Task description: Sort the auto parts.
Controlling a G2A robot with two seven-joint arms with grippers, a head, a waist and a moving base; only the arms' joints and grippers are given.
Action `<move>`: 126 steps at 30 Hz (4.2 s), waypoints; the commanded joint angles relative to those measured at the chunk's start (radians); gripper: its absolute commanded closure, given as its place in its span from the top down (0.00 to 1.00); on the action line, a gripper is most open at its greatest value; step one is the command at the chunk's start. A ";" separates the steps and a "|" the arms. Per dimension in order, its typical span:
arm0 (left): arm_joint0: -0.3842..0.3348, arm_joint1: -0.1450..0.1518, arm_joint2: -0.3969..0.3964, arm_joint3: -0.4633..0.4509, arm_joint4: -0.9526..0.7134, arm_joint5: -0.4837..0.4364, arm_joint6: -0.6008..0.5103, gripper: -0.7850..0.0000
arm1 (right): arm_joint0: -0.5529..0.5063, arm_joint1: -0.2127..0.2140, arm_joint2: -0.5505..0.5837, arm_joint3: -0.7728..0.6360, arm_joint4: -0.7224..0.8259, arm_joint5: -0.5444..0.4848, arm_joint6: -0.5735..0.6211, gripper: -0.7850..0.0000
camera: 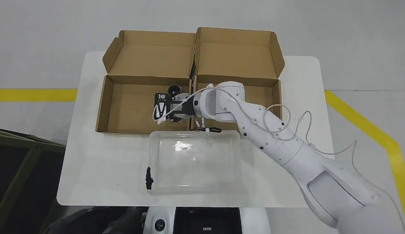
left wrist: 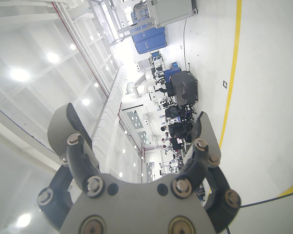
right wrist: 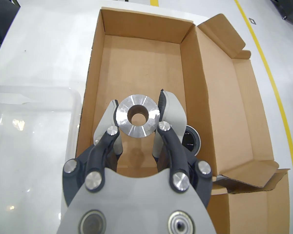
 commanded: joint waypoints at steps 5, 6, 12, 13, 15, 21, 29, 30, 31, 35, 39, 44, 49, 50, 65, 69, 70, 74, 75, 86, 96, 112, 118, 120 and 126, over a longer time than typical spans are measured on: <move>0.000 0.000 0.000 0.000 0.000 0.000 0.000 1.00 | 0.032 -0.039 -0.043 0.087 -0.007 0.010 0.022 0.00; 0.000 0.000 0.000 0.000 0.000 0.000 0.000 1.00 | 0.036 -0.045 -0.049 0.100 -0.007 0.011 0.027 0.00; 0.000 0.000 0.000 0.000 0.000 0.000 0.000 1.00 | 0.059 -0.075 -0.074 0.162 -0.013 0.009 0.059 0.00; 0.000 0.000 0.000 0.000 0.000 0.000 0.000 1.00 | 0.062 -0.080 -0.077 0.171 -0.015 0.008 0.065 0.00; 0.000 0.000 0.000 0.000 0.000 0.000 0.000 1.00 | 0.067 -0.089 -0.083 0.186 -0.017 0.008 0.074 0.00; 0.000 0.000 0.000 0.000 0.000 0.000 0.000 1.00 | 0.076 -0.111 -0.096 0.225 -0.030 0.004 0.096 0.05; 0.000 0.000 0.000 0.000 0.000 0.000 0.000 1.00 | 0.078 -0.127 -0.093 0.262 -0.038 -0.012 0.108 0.21; 0.000 0.000 0.000 0.000 0.000 0.000 0.000 1.00 | 0.077 -0.128 -0.092 0.265 -0.038 -0.013 0.108 0.23; 0.000 0.000 0.000 0.000 0.000 0.000 0.000 1.00 | 0.076 -0.130 -0.091 0.267 -0.040 -0.014 0.107 0.24; 0.000 0.000 0.000 0.000 0.000 0.000 0.000 1.00 | 0.073 -0.133 -0.085 0.273 -0.047 -0.021 0.110 0.30; 0.000 0.000 0.000 0.000 0.000 0.000 0.000 1.00 | 0.069 -0.134 -0.077 0.275 -0.053 -0.028 0.116 0.37; 0.000 0.000 0.000 0.000 0.000 0.000 0.000 1.00 | 0.062 -0.132 -0.059 0.259 -0.056 -0.033 0.119 0.41; 0.000 0.000 0.000 0.000 0.000 0.000 0.000 1.00 | 0.049 -0.125 -0.033 0.210 -0.053 -0.046 0.100 0.43; 0.000 0.000 0.000 0.000 0.000 0.000 0.000 1.00 | 0.049 -0.123 -0.030 0.196 -0.061 -0.049 0.103 0.43; 0.000 0.000 0.000 0.000 0.000 0.000 0.000 1.00 | -0.044 -0.064 0.120 -0.071 -0.065 -0.076 0.071 0.45; 0.000 0.000 0.000 0.000 0.000 0.000 0.000 1.00 | -0.109 -0.036 0.181 -0.175 -0.075 -0.082 0.090 0.45; 0.000 0.000 0.000 0.000 0.000 0.000 0.000 1.00 | -0.129 -0.029 0.197 -0.202 -0.075 -0.085 0.094 0.45; 0.000 0.000 0.000 0.000 0.000 0.000 0.000 1.00 | -0.208 -0.002 0.262 -0.306 -0.068 -0.104 0.091 0.46; 0.000 0.000 0.000 0.000 0.000 0.000 0.000 1.00 | -0.225 0.005 0.275 -0.329 -0.081 -0.112 0.099 0.46; 0.000 0.000 0.000 0.000 0.000 0.000 0.000 1.00 | -0.502 0.090 0.555 -0.572 -0.175 -0.117 0.021 0.73; 0.000 0.000 0.000 0.000 0.000 0.000 0.000 1.00 | -0.740 0.143 0.786 -0.705 -0.230 -0.127 -0.089 0.78; 0.000 0.000 0.000 0.000 0.000 0.000 0.000 1.00 | -1.015 0.190 1.037 -0.763 -0.309 -0.059 -0.354 0.93; 0.000 0.000 0.000 0.000 0.000 0.000 0.000 1.00 | -1.075 0.201 1.098 -0.758 -0.295 -0.041 -0.416 1.00; 0.000 0.000 0.000 0.000 0.000 0.000 0.000 1.00 | -1.086 0.203 1.112 -0.750 -0.291 -0.035 -0.428 1.00; 0.000 0.000 0.000 0.000 0.000 0.000 0.000 1.00 | -1.108 0.212 1.148 -0.725 -0.274 -0.023 -0.456 1.00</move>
